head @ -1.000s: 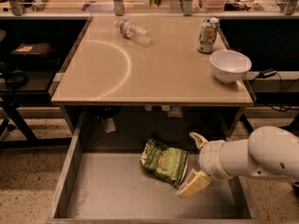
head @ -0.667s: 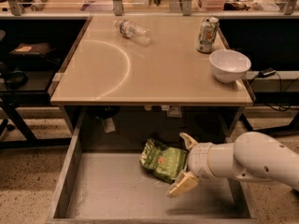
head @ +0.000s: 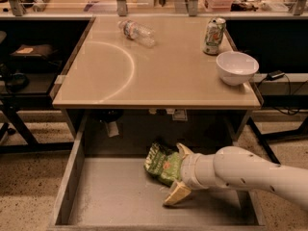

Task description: Pick green jalapeno chip bag from top drawer and place on counter

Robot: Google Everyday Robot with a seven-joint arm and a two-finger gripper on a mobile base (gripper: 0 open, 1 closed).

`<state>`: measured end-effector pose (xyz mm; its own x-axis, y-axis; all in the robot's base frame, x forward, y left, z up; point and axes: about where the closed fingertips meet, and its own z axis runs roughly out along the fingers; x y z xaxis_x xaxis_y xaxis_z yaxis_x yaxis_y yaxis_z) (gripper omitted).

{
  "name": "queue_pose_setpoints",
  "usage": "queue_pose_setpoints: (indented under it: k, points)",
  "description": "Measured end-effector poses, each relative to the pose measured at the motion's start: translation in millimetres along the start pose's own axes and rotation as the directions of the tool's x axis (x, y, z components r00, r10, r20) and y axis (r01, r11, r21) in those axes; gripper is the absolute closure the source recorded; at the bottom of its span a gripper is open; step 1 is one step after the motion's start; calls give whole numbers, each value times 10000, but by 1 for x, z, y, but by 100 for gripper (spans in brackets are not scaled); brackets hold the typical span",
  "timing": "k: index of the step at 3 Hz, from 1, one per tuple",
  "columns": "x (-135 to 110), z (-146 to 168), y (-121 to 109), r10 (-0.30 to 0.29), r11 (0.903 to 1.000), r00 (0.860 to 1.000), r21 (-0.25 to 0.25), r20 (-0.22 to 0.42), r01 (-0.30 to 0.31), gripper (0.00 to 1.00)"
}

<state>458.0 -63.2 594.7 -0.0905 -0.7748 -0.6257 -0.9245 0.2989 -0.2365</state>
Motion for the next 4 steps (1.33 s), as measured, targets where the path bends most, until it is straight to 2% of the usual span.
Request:
queue_pose_setpoints:
  k: [1, 2, 4]
  points:
    - [-1, 1, 0, -20, 10000, 10000, -9, -3, 20, 0]
    - [-1, 1, 0, -20, 10000, 10000, -9, -3, 20, 18]
    - [-1, 1, 0, -21, 10000, 10000, -9, -3, 21, 65]
